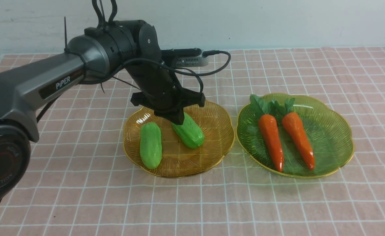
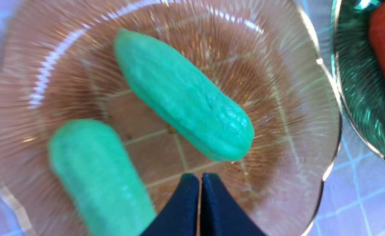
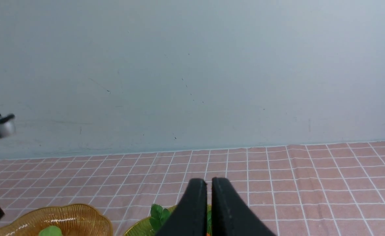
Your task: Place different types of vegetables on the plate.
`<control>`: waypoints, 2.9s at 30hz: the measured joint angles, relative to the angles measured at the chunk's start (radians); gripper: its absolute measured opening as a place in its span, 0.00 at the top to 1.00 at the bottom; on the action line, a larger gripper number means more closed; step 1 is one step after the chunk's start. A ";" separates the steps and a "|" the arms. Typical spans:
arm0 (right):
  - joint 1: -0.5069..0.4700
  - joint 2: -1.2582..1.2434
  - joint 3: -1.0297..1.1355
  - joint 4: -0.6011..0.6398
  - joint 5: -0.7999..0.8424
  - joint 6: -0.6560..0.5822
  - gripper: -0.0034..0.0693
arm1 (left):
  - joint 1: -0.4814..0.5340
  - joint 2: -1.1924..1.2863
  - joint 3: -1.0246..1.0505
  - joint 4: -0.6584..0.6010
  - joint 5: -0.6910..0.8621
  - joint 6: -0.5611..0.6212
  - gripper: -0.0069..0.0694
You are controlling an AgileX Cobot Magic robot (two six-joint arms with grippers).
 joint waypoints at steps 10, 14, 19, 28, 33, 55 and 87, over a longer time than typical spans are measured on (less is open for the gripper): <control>0.000 -0.263 0.217 -0.148 0.032 0.000 0.93 | 0.012 -0.110 0.000 0.072 0.078 0.007 0.91; 0.000 -0.337 0.288 -0.158 0.090 0.000 0.94 | 0.012 -0.156 0.000 0.086 0.103 0.007 0.91; 0.000 -0.403 0.358 -0.159 0.160 0.000 0.94 | 0.012 -0.244 0.000 0.115 0.161 0.008 0.91; 0.000 -0.480 0.415 -0.160 0.247 0.000 0.94 | 0.012 -0.382 0.000 0.130 0.208 0.008 0.91; 0.000 -0.484 0.415 -0.160 0.275 0.000 0.94 | 0.012 -0.460 0.000 0.131 0.211 0.010 0.91; -0.154 -0.484 0.415 -0.160 0.276 -0.008 0.94 | 0.012 -1.000 0.363 0.188 0.225 0.011 0.91; -0.157 -0.484 0.415 -0.160 0.277 -0.008 0.94 | 0.012 -1.736 1.465 0.216 -0.566 -0.008 0.91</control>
